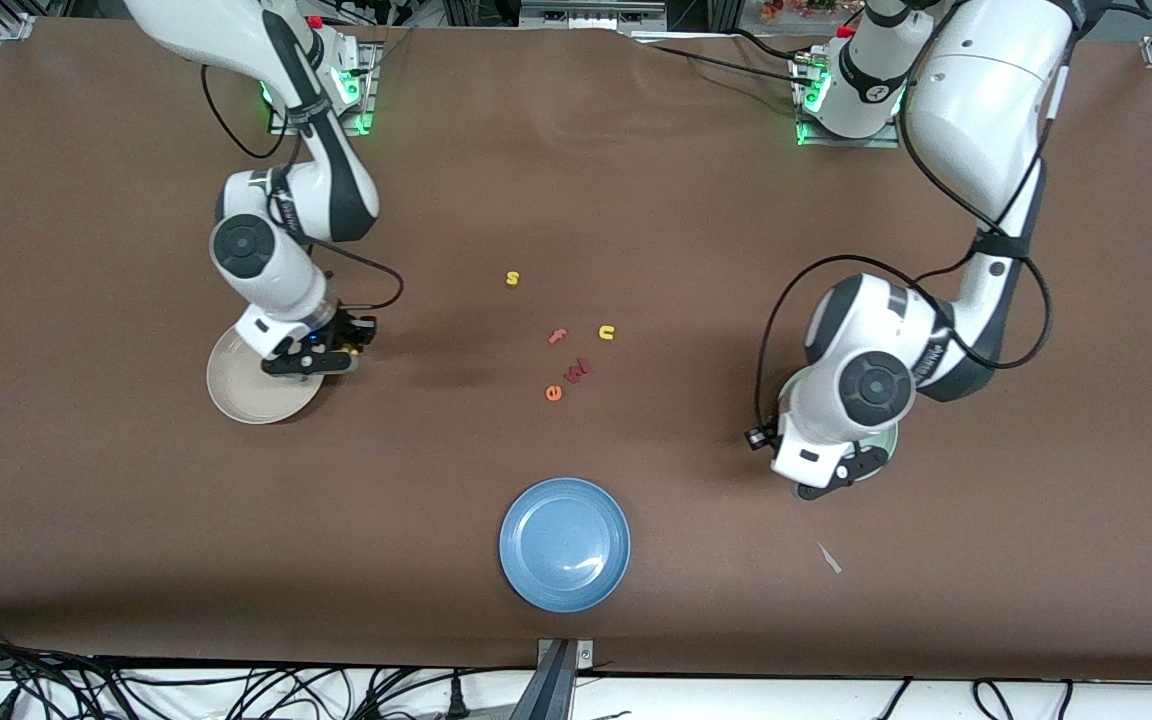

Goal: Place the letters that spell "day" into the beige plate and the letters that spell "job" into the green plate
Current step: 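Drop the j on the green plate while the right gripper drops a on white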

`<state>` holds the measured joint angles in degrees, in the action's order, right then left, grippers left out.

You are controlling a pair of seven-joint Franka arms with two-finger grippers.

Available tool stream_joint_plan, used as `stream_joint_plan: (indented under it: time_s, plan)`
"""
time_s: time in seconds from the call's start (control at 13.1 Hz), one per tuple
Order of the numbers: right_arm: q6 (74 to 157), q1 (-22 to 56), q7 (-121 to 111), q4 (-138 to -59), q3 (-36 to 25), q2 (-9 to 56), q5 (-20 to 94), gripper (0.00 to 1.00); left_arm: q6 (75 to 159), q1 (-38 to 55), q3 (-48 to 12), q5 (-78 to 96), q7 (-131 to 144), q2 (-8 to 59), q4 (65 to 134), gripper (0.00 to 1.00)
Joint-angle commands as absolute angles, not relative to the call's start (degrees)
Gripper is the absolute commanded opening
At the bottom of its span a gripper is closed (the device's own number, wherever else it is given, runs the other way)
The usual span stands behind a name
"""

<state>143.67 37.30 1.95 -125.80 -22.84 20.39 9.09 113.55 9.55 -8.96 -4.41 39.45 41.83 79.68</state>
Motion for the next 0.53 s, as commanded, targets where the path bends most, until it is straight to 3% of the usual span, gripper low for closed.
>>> stream_joint_plan:
  time_s: [0.0, 0.23, 0.3, 0.38, 0.46]
  plan:
    - [144.14, 37.44, -7.0, -127.71, -27.67, 18.11, 9.58, 0.15, 112.94, 5.47, -9.49, -5.45, 25.89, 40.96, 83.05, 0.0]
    - [143.96, 36.48, -11.42, -127.44, -30.14, 18.89, 9.67, 0.22, 113.64, 1.33, -9.58, -5.45, 16.54, 41.22, 86.73, 0.0]
    - [143.96, 35.6, -11.51, -127.18, -30.15, 19.68, 9.67, 0.45, 113.64, 0.8, -9.75, -5.36, 15.83, 40.96, 87.88, 0.0]
    - [143.88, 35.51, -11.08, -126.57, -30.15, 19.95, 10.19, 0.93, 113.73, 1.23, -9.84, -5.36, 15.82, 40.61, 89.28, 0.0]
    - [142.92, 35.51, -10.99, -125.87, -30.06, 20.13, 10.2, 1.0, 113.73, 1.06, -9.93, -5.45, 15.82, 40.34, 89.91, 0.01]
